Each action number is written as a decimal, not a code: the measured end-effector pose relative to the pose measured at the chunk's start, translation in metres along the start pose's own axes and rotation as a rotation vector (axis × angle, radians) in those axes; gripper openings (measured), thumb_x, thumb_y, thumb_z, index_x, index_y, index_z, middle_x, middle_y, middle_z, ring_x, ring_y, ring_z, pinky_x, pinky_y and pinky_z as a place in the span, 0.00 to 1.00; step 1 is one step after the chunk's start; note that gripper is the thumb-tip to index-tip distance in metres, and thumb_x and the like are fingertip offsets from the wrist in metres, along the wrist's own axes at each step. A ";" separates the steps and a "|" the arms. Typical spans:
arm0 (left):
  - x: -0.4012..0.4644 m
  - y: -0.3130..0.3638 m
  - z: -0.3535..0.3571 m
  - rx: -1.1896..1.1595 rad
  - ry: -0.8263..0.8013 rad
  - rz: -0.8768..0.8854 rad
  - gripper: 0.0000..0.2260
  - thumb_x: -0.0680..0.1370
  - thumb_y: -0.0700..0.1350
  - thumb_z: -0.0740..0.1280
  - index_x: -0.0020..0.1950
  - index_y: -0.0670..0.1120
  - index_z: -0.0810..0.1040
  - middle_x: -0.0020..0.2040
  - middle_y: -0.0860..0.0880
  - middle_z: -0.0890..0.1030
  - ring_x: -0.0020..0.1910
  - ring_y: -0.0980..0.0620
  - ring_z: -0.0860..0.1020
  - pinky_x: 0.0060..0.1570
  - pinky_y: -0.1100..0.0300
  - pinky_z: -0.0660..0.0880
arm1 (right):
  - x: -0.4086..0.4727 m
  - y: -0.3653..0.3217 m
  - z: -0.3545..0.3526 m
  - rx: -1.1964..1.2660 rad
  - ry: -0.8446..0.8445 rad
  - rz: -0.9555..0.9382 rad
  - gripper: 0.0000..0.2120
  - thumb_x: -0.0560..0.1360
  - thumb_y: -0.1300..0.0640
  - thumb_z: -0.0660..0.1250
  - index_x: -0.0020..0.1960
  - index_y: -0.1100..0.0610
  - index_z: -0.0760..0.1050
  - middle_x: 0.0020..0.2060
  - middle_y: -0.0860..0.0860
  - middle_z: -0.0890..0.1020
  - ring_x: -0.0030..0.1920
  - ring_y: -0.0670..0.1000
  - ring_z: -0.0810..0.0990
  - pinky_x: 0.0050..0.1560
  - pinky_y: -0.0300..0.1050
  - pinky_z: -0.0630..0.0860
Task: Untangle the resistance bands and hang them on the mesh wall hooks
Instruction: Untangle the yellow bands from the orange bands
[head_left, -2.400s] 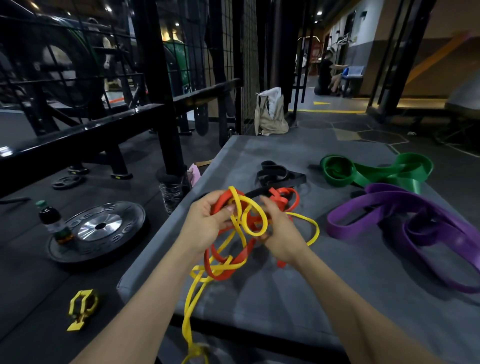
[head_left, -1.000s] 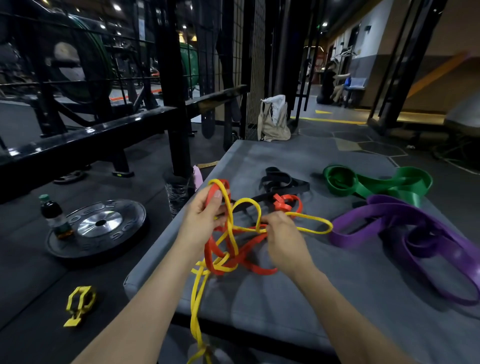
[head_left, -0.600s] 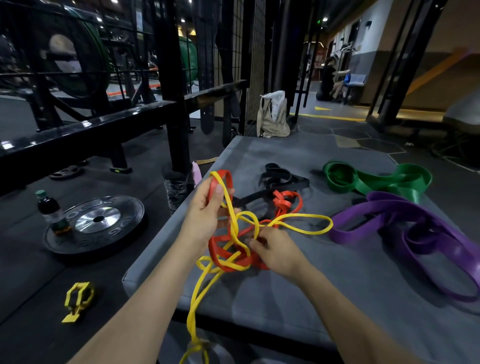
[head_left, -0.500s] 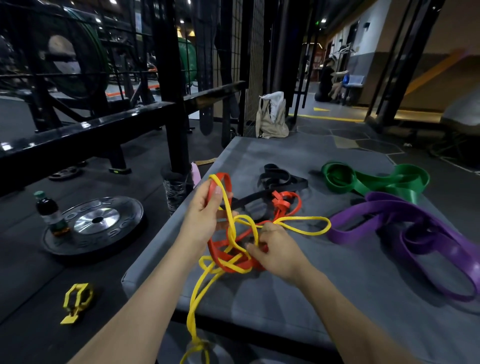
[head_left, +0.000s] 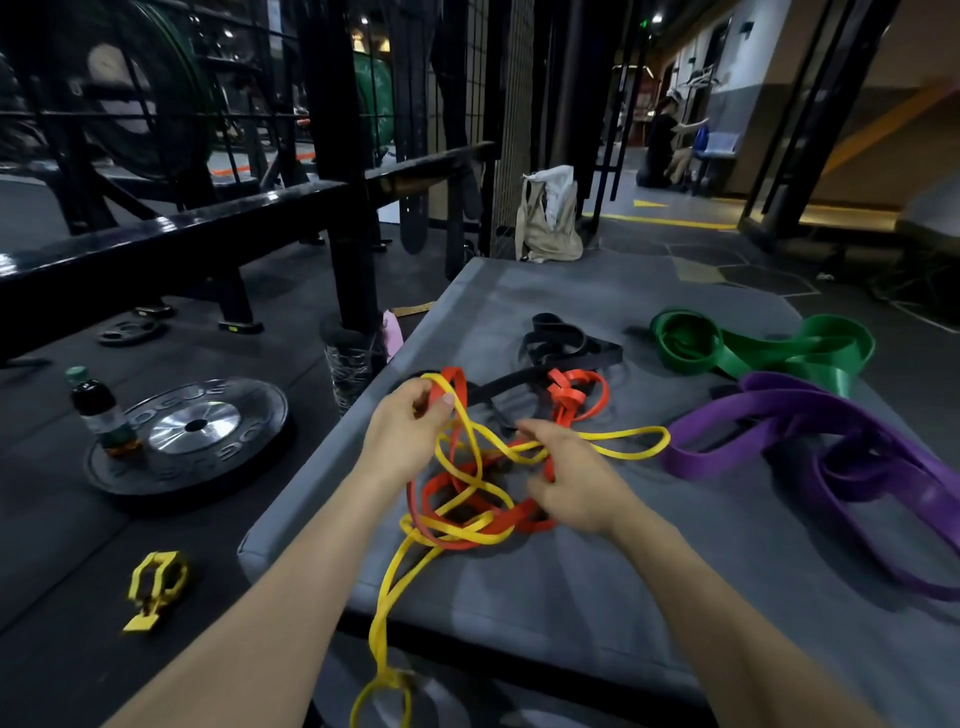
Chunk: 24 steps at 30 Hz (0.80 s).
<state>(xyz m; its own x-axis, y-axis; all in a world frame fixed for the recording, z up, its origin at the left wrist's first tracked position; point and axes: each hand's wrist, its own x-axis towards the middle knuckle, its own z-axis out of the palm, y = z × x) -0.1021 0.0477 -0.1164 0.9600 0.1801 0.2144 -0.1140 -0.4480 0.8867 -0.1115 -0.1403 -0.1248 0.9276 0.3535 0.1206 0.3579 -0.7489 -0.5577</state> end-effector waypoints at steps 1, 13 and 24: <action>0.000 0.002 0.000 -0.075 -0.006 0.002 0.06 0.79 0.46 0.63 0.42 0.48 0.76 0.36 0.52 0.77 0.41 0.50 0.78 0.47 0.52 0.74 | 0.000 -0.002 0.006 0.046 -0.071 -0.007 0.29 0.72 0.60 0.65 0.72 0.57 0.63 0.65 0.51 0.72 0.67 0.50 0.69 0.62 0.34 0.62; -0.006 0.014 -0.020 -0.859 0.050 -0.217 0.06 0.80 0.42 0.61 0.45 0.45 0.75 0.33 0.52 0.80 0.29 0.58 0.78 0.29 0.66 0.75 | -0.010 0.010 -0.025 -0.048 0.508 0.246 0.13 0.79 0.54 0.59 0.47 0.60 0.78 0.42 0.61 0.82 0.48 0.64 0.77 0.40 0.48 0.66; -0.029 -0.006 -0.025 -0.282 0.158 -0.110 0.11 0.79 0.40 0.63 0.37 0.47 0.73 0.31 0.48 0.75 0.30 0.53 0.74 0.35 0.58 0.72 | -0.041 -0.004 -0.036 0.101 0.729 0.288 0.10 0.78 0.56 0.61 0.45 0.61 0.77 0.39 0.59 0.81 0.43 0.61 0.77 0.40 0.48 0.69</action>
<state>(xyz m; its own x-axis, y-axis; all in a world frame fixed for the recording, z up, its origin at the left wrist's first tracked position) -0.1354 0.0666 -0.1174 0.9217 0.3569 0.1520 -0.0990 -0.1625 0.9817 -0.1466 -0.1722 -0.0983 0.8309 -0.3293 0.4485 0.1137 -0.6885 -0.7163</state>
